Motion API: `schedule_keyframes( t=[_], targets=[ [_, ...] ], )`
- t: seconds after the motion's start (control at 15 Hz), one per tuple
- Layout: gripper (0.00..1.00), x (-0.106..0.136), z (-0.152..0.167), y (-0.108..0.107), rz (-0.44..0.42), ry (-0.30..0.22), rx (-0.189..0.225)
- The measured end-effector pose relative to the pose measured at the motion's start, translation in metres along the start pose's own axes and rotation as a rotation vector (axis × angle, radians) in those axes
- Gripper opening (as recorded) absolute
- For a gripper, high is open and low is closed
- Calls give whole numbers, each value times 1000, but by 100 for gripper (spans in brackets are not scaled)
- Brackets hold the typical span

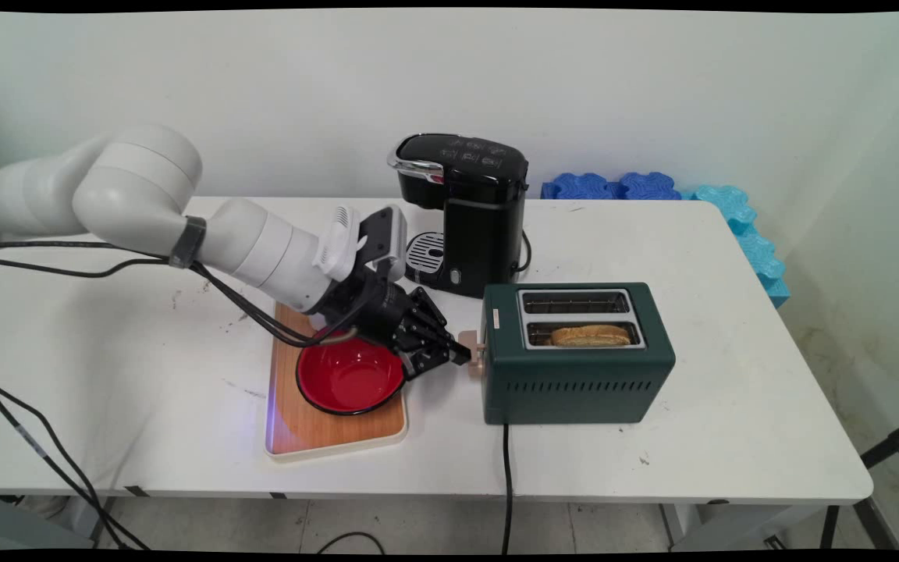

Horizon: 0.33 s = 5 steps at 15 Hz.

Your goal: Press the toaster switch

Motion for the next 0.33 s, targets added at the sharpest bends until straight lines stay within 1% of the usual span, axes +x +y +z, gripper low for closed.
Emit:
schedule_keyframes(
  t=[0.33],
  targets=[
    [0, -2, 0, 0, 3, 0, 1]
  ],
)
